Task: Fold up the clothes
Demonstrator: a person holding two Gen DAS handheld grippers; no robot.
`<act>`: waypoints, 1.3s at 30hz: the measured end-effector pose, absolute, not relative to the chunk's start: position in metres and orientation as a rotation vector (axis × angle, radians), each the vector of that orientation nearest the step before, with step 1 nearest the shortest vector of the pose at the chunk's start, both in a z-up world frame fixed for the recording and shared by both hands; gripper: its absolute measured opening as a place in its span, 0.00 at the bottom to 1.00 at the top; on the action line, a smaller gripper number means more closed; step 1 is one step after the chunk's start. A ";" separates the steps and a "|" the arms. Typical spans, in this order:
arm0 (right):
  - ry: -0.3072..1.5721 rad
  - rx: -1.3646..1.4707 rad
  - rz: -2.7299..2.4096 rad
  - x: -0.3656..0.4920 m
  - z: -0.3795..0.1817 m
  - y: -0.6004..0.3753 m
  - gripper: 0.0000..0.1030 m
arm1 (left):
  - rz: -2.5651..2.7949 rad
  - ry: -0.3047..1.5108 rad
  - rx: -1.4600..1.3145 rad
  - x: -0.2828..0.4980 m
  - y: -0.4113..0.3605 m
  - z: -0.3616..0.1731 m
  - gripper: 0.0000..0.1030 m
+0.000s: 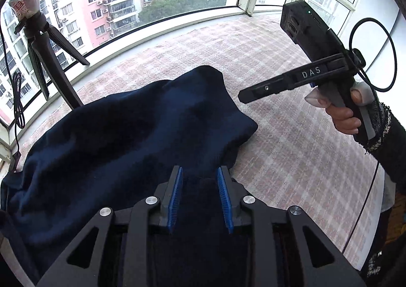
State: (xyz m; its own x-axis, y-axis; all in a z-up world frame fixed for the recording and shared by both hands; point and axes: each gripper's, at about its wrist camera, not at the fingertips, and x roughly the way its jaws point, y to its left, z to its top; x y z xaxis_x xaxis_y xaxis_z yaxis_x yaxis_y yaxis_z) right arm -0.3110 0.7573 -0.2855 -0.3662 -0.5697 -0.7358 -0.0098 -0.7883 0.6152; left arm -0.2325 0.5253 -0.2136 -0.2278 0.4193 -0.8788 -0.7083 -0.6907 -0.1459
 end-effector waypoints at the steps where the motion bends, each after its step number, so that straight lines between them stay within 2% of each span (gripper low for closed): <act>1: -0.739 1.510 -2.218 -0.311 -0.286 0.752 0.38 | 1.983 0.396 -1.285 -0.231 0.525 -0.213 0.26; 3: -0.703 1.503 -2.232 -0.313 -0.284 0.745 0.38 | 1.988 0.449 -1.274 -0.229 0.525 -0.212 0.26; 4: -0.702 1.495 -2.228 -0.316 -0.282 0.743 0.33 | 1.987 0.474 -1.257 -0.226 0.528 -0.211 0.26; 5: -0.702 1.487 -2.224 -0.318 -0.280 0.742 0.24 | 1.978 0.496 -1.236 -0.223 0.534 -0.210 0.26; 6: -0.701 1.480 -2.221 -0.320 -0.279 0.740 0.00 | 1.967 0.516 -1.215 -0.219 0.541 -0.209 0.26; 8: -0.794 1.421 -2.165 -0.329 -0.267 0.741 0.02 | 1.949 0.565 -1.169 -0.213 0.555 -0.207 0.27; 14: -0.737 1.387 -2.289 -0.350 -0.233 0.743 0.02 | 1.912 0.663 -1.102 -0.216 0.594 -0.219 0.30; 17: -0.797 1.372 -2.333 -0.347 -0.234 0.768 0.11 | 1.913 0.704 -1.111 -0.225 0.605 -0.232 0.31; 18: -0.800 1.385 -2.353 -0.346 -0.237 0.774 0.21 | 1.917 0.708 -1.124 -0.229 0.607 -0.236 0.29; 19: -0.802 1.400 -2.374 -0.345 -0.240 0.780 0.27 | 1.921 0.712 -1.136 -0.234 0.608 -0.241 0.23; 20: -0.804 1.415 -2.395 -0.344 -0.243 0.786 0.27 | 1.926 0.716 -1.149 -0.238 0.610 -0.246 0.05; 21: -0.806 1.430 -2.417 -0.343 -0.246 0.792 0.27 | 1.957 0.660 -1.159 -0.243 0.604 -0.243 0.05; 27: -0.746 1.449 -2.371 -0.354 -0.260 0.775 0.27 | 2.247 -0.061 -1.209 -0.262 0.484 -0.201 0.05; 31: -0.667 1.454 -2.331 -0.368 -0.265 0.744 0.27 | 2.305 -0.085 -1.333 -0.258 0.444 -0.220 0.05; 35: -0.596 1.432 -2.294 -0.356 -0.262 0.726 0.28 | 2.270 -0.063 -1.373 -0.257 0.439 -0.231 0.05; 37: -0.568 1.424 -2.272 -0.344 -0.263 0.720 0.42 | 2.262 -0.015 -1.360 -0.251 0.442 -0.231 0.05; 39: -0.508 1.442 -2.284 -0.338 -0.271 0.714 0.45 | 2.240 0.005 -1.352 -0.246 0.444 -0.232 0.05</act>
